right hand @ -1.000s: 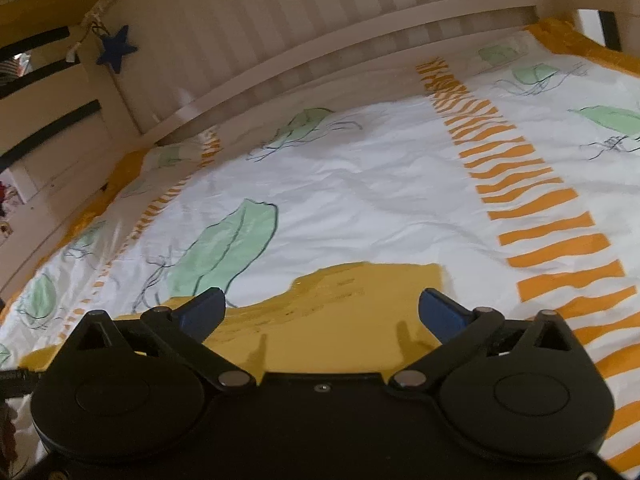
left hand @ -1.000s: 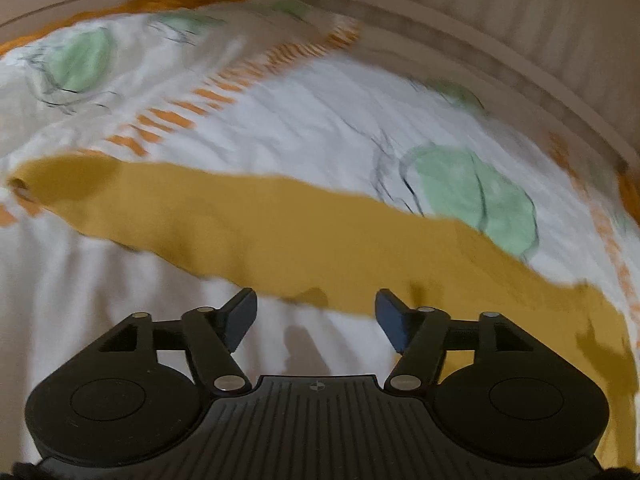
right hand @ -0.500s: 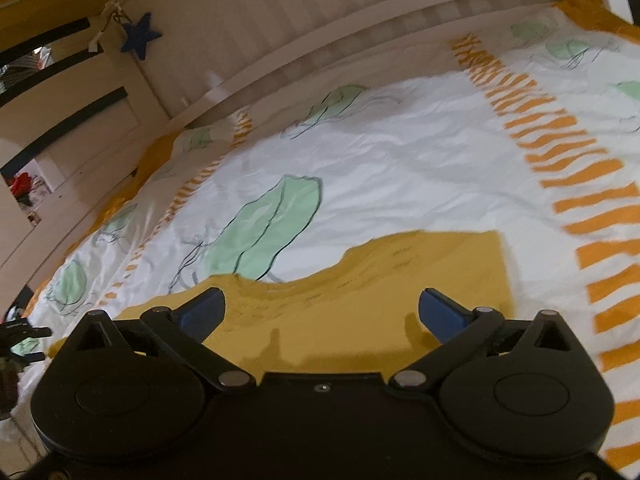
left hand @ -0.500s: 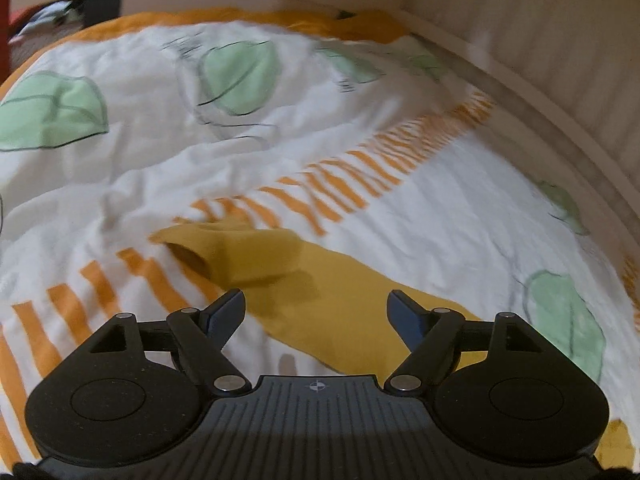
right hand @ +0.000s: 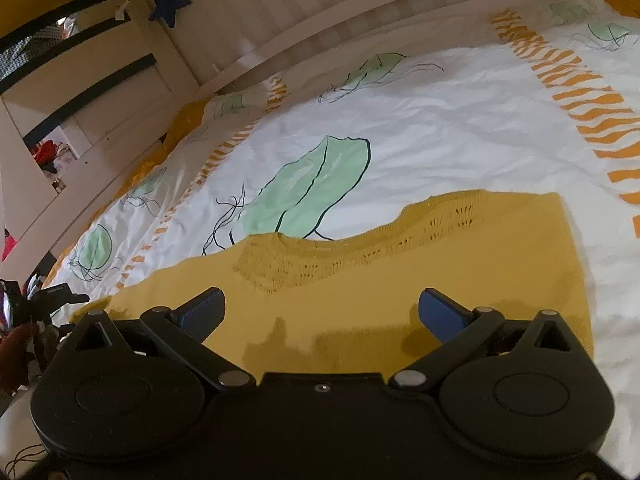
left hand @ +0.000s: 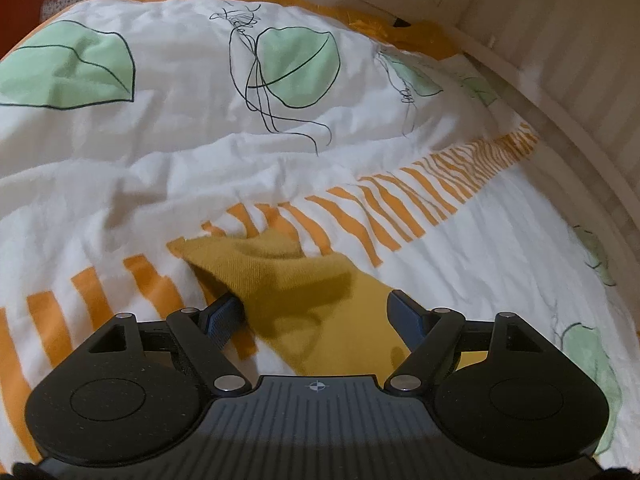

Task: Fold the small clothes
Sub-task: 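Move the left gripper to the other sleeve cuff and grasp it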

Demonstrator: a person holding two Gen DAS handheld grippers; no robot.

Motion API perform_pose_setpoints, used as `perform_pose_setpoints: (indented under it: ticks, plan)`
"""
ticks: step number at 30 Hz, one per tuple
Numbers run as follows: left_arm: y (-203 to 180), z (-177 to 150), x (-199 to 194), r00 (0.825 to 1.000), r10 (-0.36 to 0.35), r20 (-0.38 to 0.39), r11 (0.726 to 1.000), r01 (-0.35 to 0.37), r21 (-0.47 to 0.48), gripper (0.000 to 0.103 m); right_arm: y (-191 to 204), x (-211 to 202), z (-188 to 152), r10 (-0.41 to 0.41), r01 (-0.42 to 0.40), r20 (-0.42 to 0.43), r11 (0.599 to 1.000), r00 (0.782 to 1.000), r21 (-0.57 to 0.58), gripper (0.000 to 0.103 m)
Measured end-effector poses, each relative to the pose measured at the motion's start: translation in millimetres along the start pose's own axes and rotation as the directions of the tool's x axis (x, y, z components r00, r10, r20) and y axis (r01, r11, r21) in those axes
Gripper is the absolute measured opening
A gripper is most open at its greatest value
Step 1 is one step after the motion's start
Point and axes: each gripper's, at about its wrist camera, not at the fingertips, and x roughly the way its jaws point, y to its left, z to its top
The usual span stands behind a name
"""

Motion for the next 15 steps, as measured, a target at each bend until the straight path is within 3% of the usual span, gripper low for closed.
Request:
perform_pose_setpoints:
  ticks: [8,9,10,11,13,15]
  plan:
    - [-2,4,26,1.000,-0.004,-0.014,1.000,0.004,0.013,0.072,-1,3,-3,-0.007,0.007,-0.016,1.000,1.000,0.018,0.103]
    - [-5,4,26,1.000,0.008,-0.005,1.000,-0.007,0.029,0.051,-1,4,-3,-0.007,0.008,-0.018,1.000,1.000,0.016,0.103]
    - [-7,3,26,1.000,0.017,0.010,0.999,-0.018,0.044,0.024,-1,4,-3,-0.008,0.009,-0.020,1.000,1.000,0.015,0.103]
    - [-9,3,25,1.000,0.020,0.017,0.999,-0.021,0.047,0.014,-1,4,-3,-0.009,0.010,-0.022,1.000,1.000,0.013,0.103]
    - [-12,2,20,0.999,-0.020,0.033,0.999,0.018,0.042,0.008,-1,4,-3,-0.012,0.012,-0.025,1.000,1.000,0.012,0.103]
    - [-18,3,12,0.997,-0.054,0.056,0.997,0.051,0.055,0.008,-2,4,-2,-0.015,0.015,-0.027,1.000,1.000,0.010,0.103]
